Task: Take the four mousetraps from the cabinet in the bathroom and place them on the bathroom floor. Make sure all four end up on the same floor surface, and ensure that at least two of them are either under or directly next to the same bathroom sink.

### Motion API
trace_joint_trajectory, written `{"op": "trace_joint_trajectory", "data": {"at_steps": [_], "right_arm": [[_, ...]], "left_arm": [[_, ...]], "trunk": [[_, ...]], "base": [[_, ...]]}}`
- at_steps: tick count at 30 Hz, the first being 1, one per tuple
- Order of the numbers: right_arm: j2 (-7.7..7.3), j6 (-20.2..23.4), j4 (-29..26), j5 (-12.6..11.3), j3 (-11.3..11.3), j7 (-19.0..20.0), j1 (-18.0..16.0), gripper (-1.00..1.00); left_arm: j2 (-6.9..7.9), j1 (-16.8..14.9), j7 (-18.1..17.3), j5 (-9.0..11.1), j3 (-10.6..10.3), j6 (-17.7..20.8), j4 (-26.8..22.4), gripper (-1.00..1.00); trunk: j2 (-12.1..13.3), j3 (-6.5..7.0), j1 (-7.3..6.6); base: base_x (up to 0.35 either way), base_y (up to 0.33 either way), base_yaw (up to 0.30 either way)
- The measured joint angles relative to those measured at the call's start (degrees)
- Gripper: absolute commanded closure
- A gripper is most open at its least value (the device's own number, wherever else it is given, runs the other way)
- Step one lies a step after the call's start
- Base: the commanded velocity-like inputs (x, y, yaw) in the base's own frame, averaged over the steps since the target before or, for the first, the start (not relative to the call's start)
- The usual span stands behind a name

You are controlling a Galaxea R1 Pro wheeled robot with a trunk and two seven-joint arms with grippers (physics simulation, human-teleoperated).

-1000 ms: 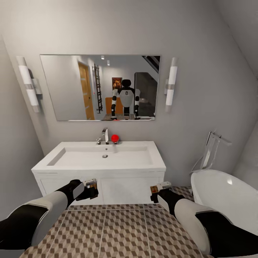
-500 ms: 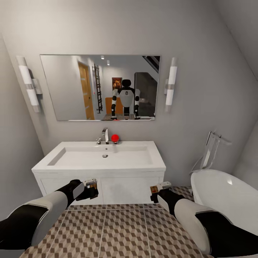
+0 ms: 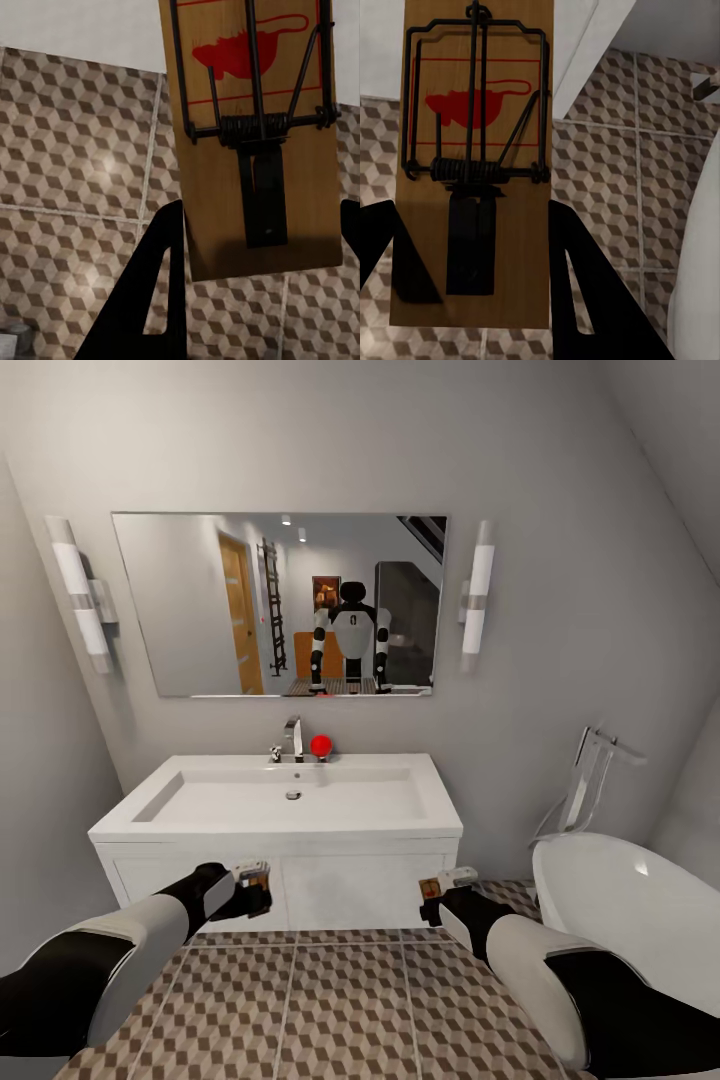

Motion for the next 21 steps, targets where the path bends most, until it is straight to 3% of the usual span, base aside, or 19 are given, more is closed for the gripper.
{"op": "trace_joint_trajectory", "data": {"at_steps": [6,11,17,21], "right_arm": [[-0.01,-0.21,0.0,0.14,0.0,0.03,0.0,1.0],[0.21,-0.27,0.29,0.16,0.0,0.49,0.01,1.0],[0.17,-0.7,0.95,0.17,0.0,0.6,0.12,1.0],[0.17,-1.93,1.09,0.37,-0.03,0.62,2.25,1.0]], "left_arm": [[0.09,0.35,-0.3,-4.31,-0.01,-3.35,0.71,1.0],[-0.52,5.76,-0.58,-8.24,0.01,-6.53,0.71,1.0],[-1.19,9.14,-0.86,-9.3,0.05,-9.96,0.76,1.0],[-1.33,11.27,-0.92,-9.37,0.11,-11.35,0.77,1.0]], "trunk": [[0.0,0.0,0.0],[0.0,-0.01,0.0],[0.0,0.0,0.0],[0.0,-0.01,0.0]], "base": [[0.0,0.0,0.0],[0.0,0.0,0.0],[0.0,0.0,0.0],[0.0,0.0,0.0]]}}
